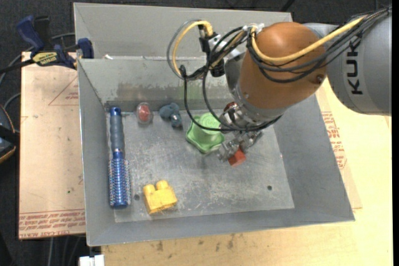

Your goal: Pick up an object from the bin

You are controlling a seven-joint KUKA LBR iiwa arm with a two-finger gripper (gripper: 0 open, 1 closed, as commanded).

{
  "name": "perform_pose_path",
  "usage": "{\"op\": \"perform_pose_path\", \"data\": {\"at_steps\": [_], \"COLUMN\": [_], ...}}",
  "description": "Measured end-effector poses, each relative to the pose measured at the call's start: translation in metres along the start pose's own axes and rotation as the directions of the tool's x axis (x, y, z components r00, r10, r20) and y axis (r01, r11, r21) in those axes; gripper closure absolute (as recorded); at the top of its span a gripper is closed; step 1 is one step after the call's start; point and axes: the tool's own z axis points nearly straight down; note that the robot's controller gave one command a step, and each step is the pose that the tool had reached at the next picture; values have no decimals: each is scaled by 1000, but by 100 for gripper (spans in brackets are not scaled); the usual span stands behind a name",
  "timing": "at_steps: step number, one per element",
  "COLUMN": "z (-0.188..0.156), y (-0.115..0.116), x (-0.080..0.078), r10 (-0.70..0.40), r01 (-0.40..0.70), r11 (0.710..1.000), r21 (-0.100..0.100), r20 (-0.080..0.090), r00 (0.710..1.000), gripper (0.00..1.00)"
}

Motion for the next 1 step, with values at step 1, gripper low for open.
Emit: {"op": "perform_pose_path", "data": {"at_steps": [1], "z": [-37], "y": [-3], "x": [0], "r10": [11], "r01": [-11], "r11": [1000], "r21": [1], "r20": [-1], "r00": [1000], "gripper": [100]}}
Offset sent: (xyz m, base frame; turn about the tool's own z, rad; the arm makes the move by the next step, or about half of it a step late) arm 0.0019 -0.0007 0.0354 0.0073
